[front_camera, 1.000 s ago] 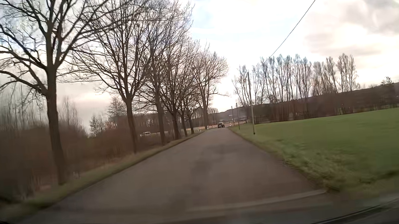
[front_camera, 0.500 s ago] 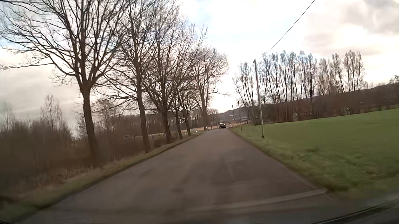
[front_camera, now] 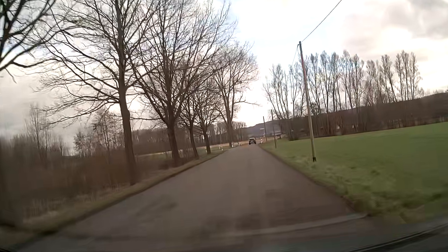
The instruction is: Follow the waypoints while adhering to traffic rules and regulations
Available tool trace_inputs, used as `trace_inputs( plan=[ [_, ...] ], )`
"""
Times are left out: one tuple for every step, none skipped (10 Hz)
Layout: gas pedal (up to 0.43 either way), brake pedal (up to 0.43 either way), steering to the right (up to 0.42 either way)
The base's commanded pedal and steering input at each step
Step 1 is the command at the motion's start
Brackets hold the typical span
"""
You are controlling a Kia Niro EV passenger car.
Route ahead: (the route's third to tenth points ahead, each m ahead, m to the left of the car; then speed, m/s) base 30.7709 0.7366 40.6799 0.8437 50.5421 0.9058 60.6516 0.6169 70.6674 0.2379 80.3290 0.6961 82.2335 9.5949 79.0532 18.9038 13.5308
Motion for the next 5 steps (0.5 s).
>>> trace_inputs(
  plan=[
    [0.15, 0.0, 0.002],
    [0.15, 0.0, 0.002],
    [0.15, 0.0, 0.003],
    [0.15, 0.0, 0.003],
    [0.15, 0.0, 0.002]
  ],
)
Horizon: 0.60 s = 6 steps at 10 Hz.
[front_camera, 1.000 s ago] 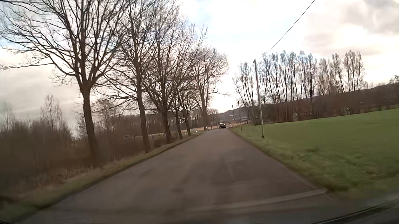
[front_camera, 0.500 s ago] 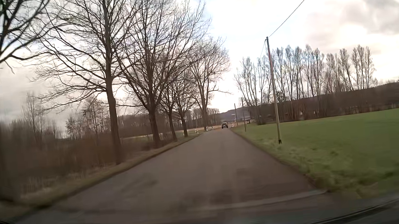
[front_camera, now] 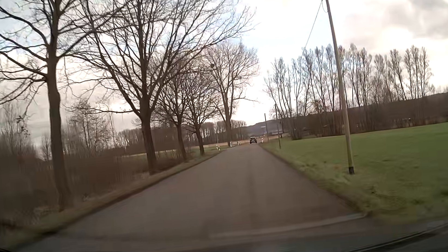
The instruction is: Follow the waypoints while adhering to traffic rules and regulations
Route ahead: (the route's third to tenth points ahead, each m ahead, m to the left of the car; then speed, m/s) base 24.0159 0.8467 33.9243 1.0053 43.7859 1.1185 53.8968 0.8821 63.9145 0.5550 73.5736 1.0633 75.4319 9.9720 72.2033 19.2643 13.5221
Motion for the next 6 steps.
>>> trace_inputs(
  plan=[
    [0.15, 0.0, 0.003],
    [0.15, 0.0, 0.003],
    [0.15, 0.0, 0.003],
    [0.15, 0.0, 0.003],
    [0.138, 0.0, 0.004],
    [0.039, 0.0, 0.004]
  ],
)
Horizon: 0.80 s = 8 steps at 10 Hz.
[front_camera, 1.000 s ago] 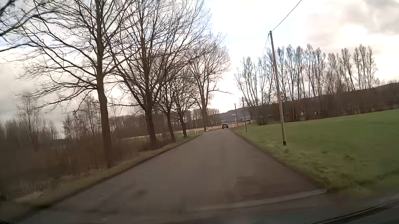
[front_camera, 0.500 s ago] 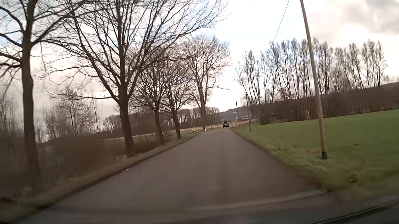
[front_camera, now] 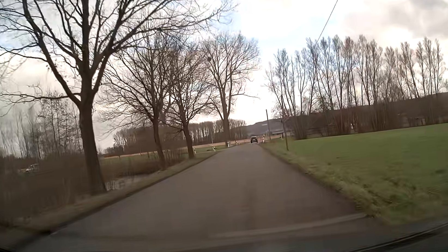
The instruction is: Follow the waypoints while adhering to traffic rules and regulations
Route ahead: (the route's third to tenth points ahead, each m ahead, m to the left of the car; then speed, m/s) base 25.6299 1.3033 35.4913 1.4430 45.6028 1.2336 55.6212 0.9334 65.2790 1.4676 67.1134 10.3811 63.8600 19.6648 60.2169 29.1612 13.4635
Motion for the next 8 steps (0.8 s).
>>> trace_inputs(
  plan=[
    [0.0, 0.0, 0.004],
    [0.0, 0.0, 0.004],
    [0.0, 0.0, 0.004],
    [0.0, 0.0, 0.004],
    [0.0, 0.0, 0.004],
    [0.0, 0.0, 0.004],
    [0.0, 0.0, 0.004],
    [0.0, 0.0, 0.004]
  ],
)
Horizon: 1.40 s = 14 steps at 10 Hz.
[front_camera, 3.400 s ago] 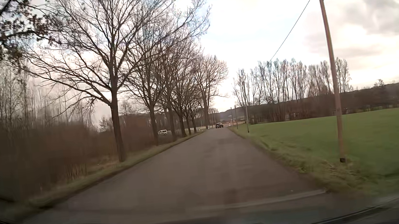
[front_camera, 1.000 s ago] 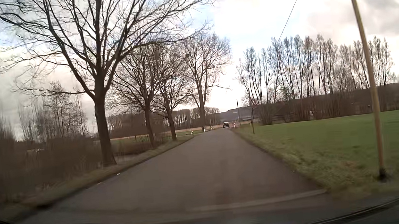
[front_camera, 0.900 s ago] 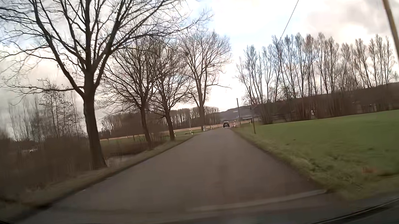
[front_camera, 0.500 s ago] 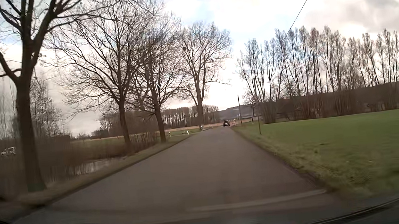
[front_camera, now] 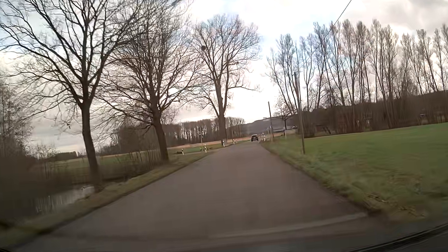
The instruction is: Follow the waypoints while adhering to traffic rules and regulations
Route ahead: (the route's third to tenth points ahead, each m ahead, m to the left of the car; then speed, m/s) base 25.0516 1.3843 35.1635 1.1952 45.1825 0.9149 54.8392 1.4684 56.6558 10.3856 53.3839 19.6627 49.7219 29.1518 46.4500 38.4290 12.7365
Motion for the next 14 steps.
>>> trace_inputs(
  plan=[
    [0.0, 0.0, 0.004],
    [0.0, 0.0, 0.004],
    [0.0, 0.0, 0.004],
    [0.0, 0.0, 0.005],
    [0.02, 0.0, 0.006],
    [0.039, 0.0, 0.006],
    [0.059, 0.0, 0.005],
    [0.11, 0.0, 0.003],
    [0.118, 0.0, 0.003],
    [0.118, 0.0, 0.003],
    [0.0, 0.0, 0.003],
    [0.0, 0.0, 0.003],
    [0.0, 0.0, 0.003],
    [0.0, 0.0, 0.003]
  ],
)
